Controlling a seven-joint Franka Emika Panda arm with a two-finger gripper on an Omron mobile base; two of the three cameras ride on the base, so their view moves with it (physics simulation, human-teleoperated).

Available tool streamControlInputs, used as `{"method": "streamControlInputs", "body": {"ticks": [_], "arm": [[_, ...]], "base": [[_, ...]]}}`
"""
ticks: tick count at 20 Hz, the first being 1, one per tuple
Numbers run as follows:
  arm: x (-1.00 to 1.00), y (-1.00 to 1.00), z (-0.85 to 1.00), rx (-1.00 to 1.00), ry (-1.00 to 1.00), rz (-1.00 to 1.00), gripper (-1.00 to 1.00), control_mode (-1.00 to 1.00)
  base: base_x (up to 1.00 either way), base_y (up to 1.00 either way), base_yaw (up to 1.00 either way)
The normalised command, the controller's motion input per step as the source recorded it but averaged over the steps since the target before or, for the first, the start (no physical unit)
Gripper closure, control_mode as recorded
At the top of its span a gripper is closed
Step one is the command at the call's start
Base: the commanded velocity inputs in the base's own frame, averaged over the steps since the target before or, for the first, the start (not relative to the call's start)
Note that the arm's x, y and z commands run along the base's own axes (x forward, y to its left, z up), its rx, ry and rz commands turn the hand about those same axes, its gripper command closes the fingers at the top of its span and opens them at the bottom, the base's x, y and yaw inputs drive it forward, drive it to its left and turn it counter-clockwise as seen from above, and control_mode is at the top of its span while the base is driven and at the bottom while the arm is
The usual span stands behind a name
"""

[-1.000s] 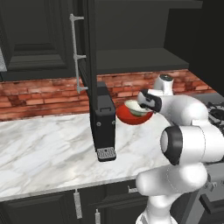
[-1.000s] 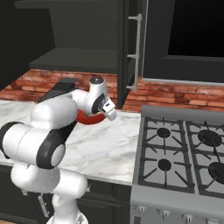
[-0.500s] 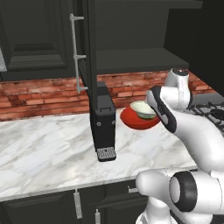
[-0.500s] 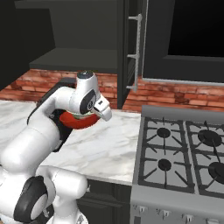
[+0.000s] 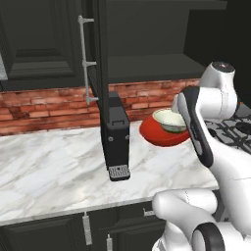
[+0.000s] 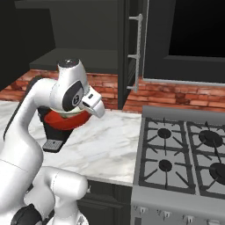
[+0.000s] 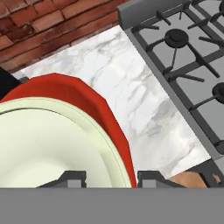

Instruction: Pick up the bowls on the counter and stack them on top of one another in the open cabinet. Place the smaller bowl on top of the larger bowl.

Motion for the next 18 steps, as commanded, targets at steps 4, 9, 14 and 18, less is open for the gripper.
{"method": "streamControlInputs", "body": {"ticks": [4,9,14,18], "arm": [[-0.77,0.0,0.81,0.05,-0.02,0.0,1.0,-1.0],[-0.73,0.0,0.69,0.17,-0.1,-0.03,1.0,-1.0],[-0.59,0.1,0.75,0.17,-0.15,-0.06,1.0,-1.0],[-0.36,0.43,0.55,0.11,-0.17,-0.12,1.0,-1.0]], "base": [[0.0,0.0,0.0],[0.0,0.0,0.0],[0.0,0.0,0.0],[0.0,0.0,0.0]]}}
